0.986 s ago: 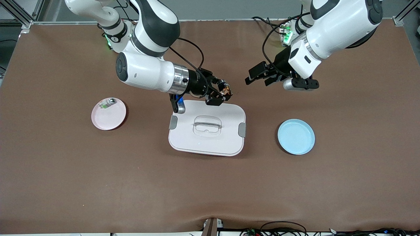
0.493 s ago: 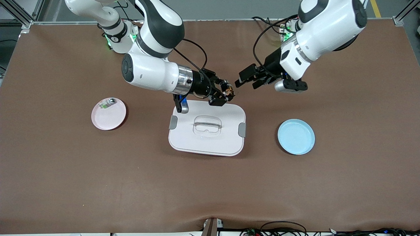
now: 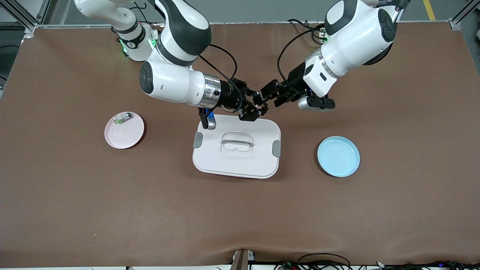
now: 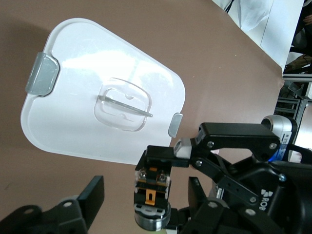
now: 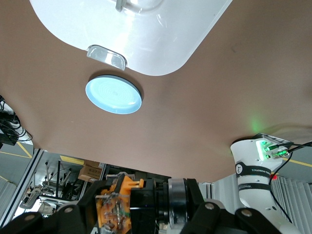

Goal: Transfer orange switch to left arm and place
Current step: 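Grasp the switch with the left gripper beside the right gripper, then carry the switch to the blue plate while the right gripper withdraws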

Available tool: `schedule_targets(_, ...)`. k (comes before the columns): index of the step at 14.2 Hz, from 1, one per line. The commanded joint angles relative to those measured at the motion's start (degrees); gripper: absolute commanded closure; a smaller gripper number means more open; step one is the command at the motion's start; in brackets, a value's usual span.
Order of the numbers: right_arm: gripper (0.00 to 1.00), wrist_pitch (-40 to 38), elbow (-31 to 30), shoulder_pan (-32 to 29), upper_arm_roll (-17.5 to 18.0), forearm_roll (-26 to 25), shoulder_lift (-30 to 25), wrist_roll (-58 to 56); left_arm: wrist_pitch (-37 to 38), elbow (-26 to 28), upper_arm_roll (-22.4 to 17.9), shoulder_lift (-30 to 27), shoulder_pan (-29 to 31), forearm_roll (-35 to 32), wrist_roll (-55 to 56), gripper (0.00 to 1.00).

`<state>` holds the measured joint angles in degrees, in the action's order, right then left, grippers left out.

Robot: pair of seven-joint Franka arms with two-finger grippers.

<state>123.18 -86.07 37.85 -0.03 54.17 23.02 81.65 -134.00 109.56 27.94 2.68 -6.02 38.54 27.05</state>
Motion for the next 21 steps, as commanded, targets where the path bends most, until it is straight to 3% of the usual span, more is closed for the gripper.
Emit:
schedule_targets(1,0.74,0.2,1.8,0.9,-0.7,1.2,1.0,0.9,-3.4,0.7,0.5,1.2,-1.7,1.2,-0.6,0.24)
schedule_targets(3,0.74,0.2,1.8,0.9,-0.7,1.2,1.0,0.9,-3.9,0.9,0.5,1.7,-2.2,1.3,-0.6,0.33)
schedule_targets(4,0.74,0.2,1.8,0.9,-0.7,1.2,1.0,0.9,-3.9,0.9,0.5,2.0,-2.3,1.2,-0.5,0.42)
schedule_targets(7,0.74,0.2,1.8,0.9,-0.7,1.2,1.3,0.9,-3.9,0.8,0.5,2.2,-2.4,1.1,-0.5,0.85)
schedule_targets(8,0.74,0.3,1.9,1.0,-0.7,1.2,1.3,0.9,-3.9,0.7,0.5,2.5,-2.4,0.7,-0.4,0.96)
schedule_targets(9,0.74,0.2,2.0,1.0,-0.7,1.2,1.3,0.9,-3.9,0.7,0.4,2.5,-2.3,0.1,-0.4,1.0)
schedule_targets(12,0.71,0.2,2.0,1.0,-0.7,1.2,1.3,0.9,-3.6,0.4,0.4,2.4,-1.7,-3.6,-0.4,1.0)
schedule_targets(15,0.28,0.1,2.0,1.0,-0.7,1.2,1.3,0.8,-3.2,0.2,0.4,2.5,-0.2,-10.8,-0.3,1.0)
schedule_targets(18,0.0,0.1,2.0,1.0,-0.7,1.1,1.3,0.8,-3.1,0.2,0.3,2.7,2.3,-16.2,-1.1,1.0)
schedule_targets(21,0.0,0.0,2.0,0.8,-0.7,0.9,1.2,0.5,-1.5,0.1,-0.1,3.0,4.4,-22.0,-2.1,1.0)
